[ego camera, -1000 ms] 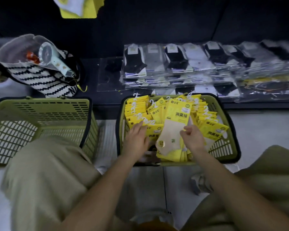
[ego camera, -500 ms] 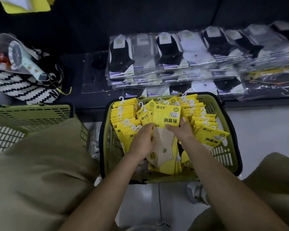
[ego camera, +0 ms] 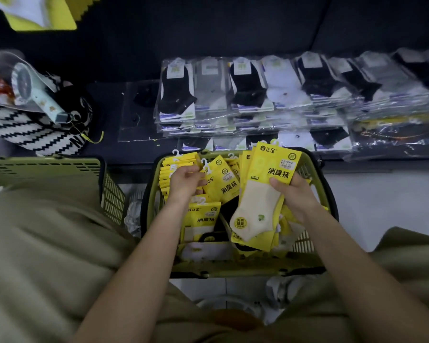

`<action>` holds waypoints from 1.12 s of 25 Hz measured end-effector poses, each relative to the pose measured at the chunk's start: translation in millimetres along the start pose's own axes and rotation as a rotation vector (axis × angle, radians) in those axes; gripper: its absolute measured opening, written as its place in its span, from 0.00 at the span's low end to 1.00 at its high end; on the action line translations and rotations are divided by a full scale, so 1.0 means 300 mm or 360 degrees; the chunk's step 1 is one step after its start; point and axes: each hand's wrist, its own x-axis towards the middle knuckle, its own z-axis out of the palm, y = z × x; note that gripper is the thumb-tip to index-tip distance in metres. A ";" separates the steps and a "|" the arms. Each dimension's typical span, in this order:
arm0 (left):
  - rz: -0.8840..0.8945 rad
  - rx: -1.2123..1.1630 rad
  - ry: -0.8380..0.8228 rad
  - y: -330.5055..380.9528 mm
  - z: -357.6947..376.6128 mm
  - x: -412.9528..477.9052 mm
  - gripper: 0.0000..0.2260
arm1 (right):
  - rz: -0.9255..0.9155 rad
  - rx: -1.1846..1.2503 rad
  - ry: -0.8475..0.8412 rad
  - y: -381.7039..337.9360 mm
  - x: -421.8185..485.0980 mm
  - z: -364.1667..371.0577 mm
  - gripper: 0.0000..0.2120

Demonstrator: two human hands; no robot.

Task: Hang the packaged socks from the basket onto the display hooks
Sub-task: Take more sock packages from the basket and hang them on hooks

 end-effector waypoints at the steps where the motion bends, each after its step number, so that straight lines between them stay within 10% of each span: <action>1: 0.0046 0.0019 -0.0025 0.003 -0.006 -0.016 0.10 | -0.0044 -0.0006 -0.0062 -0.017 -0.005 -0.003 0.12; 6: 0.0361 0.0219 -0.0511 0.032 0.069 -0.141 0.14 | -0.0259 -0.0060 -0.0461 -0.120 -0.058 0.097 0.13; 16: 0.0473 -0.0339 -0.0433 0.311 -0.059 -0.150 0.15 | -0.0597 -0.0027 -0.0085 -0.447 -0.096 0.267 0.12; 28: 0.0904 -0.0367 -0.0392 0.748 -0.170 -0.091 0.16 | -0.1053 0.0069 -0.0272 -0.876 -0.078 0.459 0.03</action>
